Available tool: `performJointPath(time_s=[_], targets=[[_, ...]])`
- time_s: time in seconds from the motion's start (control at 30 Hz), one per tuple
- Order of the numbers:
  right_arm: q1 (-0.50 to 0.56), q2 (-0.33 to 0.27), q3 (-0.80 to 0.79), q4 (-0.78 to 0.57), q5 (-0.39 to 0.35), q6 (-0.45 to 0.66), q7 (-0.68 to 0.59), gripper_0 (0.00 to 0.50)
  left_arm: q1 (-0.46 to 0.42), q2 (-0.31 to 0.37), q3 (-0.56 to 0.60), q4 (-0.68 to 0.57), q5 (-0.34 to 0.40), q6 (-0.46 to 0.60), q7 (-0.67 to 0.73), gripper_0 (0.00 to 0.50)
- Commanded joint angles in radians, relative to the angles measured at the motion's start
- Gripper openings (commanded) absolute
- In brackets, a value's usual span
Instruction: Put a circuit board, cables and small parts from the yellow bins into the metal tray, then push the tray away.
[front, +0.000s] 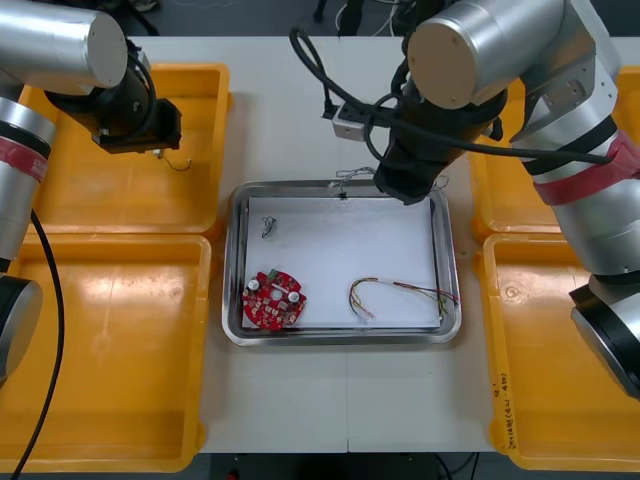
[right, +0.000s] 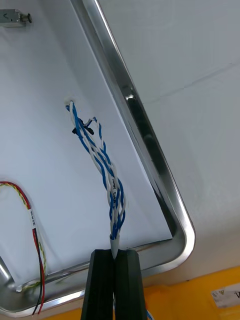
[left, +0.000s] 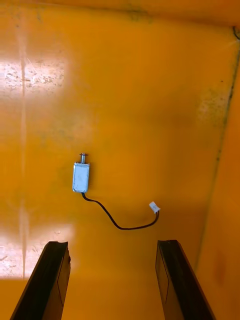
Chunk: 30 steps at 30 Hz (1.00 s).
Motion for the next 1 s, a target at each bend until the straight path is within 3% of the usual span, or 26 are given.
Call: performJointPath(time_s=[0.03,0.53,1.0], targets=[[-0.018,0.013,0.065,-0.009,0.009,-0.036,0.063,0.0,-0.064,0.041,0.022,0.027,-0.024,-0.044,-0.157,0.5],[0.092,0.007,0.143,-0.009,0.107,-0.139,0.119,0.0,-0.125,0.04,0.02,0.236,-0.034,-0.215,-0.248,0.5],[0.177,-0.009,0.208,-0.009,0.159,-0.295,0.134,0.0,-0.125,0.038,0.0,0.32,-0.019,-0.314,-0.277,0.5]])
